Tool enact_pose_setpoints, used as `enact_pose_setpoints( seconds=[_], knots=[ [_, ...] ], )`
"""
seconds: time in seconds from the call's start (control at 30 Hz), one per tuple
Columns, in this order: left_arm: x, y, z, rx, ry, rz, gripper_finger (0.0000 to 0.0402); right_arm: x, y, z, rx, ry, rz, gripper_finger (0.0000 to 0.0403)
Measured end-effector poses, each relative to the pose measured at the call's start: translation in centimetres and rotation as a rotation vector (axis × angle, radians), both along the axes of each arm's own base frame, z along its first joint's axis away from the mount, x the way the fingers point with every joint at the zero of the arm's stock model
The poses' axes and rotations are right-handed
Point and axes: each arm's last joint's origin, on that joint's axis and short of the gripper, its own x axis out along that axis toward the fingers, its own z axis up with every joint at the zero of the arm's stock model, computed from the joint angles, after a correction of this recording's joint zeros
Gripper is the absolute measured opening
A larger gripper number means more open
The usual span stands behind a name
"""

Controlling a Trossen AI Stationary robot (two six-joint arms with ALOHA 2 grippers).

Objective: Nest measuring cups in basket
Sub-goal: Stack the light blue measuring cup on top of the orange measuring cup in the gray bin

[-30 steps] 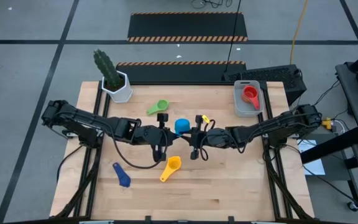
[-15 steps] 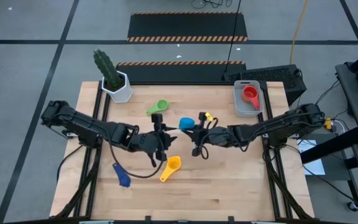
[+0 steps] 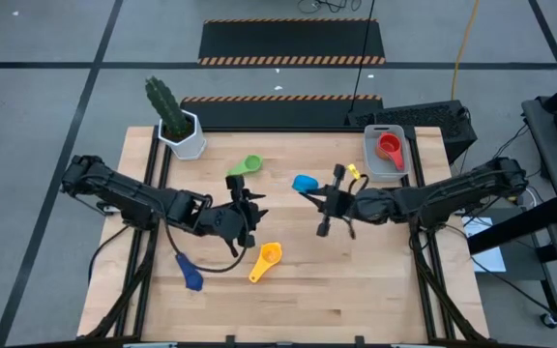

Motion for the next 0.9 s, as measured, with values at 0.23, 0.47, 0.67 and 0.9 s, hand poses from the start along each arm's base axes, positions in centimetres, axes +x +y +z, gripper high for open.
enact_pose_setpoints(
  seconds=[0.23,0.47,0.67,0.9],
  knots=[
    [0.8,0.4,-2.2,-0.034,-0.114,-0.031,0.0186,-1.4,0.4,1.6,-0.005,-0.208,0.034,0.0000],
    [1.6,0.9,-3.2,-0.119,-0.371,-0.153,0.0186,-1.7,0.1,1.5,0.007,-0.365,0.126,0.0000],
    [1.5,2.1,-4.2,-0.184,-0.492,-0.223,0.0186,-1.3,-0.4,1.6,0.091,-0.456,0.306,0.0000],
    [1.7,3.2,-4.5,-0.246,-0.491,-0.328,0.0186,-0.6,-0.4,1.1,0.140,-0.470,0.380,0.0000]
  ],
)
